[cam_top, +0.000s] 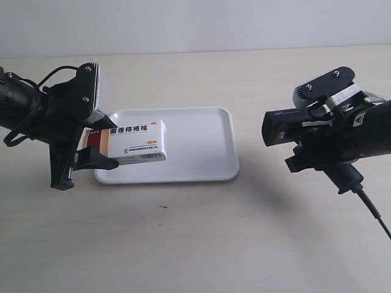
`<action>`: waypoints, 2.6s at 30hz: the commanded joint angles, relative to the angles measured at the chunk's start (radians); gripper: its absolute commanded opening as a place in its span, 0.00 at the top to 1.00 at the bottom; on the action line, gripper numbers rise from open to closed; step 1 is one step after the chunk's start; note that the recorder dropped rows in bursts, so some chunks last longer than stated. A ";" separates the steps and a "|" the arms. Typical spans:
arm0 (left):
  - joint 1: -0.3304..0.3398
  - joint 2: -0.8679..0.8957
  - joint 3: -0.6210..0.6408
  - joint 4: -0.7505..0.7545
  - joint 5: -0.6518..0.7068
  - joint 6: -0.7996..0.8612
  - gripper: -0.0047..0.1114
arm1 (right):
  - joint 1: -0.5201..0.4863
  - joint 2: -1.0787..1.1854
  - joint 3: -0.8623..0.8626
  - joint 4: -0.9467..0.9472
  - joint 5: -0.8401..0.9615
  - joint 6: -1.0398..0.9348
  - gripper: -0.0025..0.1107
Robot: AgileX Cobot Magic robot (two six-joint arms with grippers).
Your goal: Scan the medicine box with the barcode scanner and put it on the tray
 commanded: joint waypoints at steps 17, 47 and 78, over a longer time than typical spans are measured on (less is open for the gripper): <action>0.002 0.049 -0.038 -0.193 -0.057 0.011 0.96 | -0.005 0.004 0.002 -0.012 -0.170 -0.006 0.98; -0.001 0.370 -0.178 -0.445 -0.078 0.008 0.61 | -0.020 0.349 -0.160 0.179 -0.285 0.004 0.74; 0.033 -0.521 0.259 -0.553 -0.085 -0.311 0.94 | -0.020 -0.896 0.178 0.195 -0.003 0.039 0.97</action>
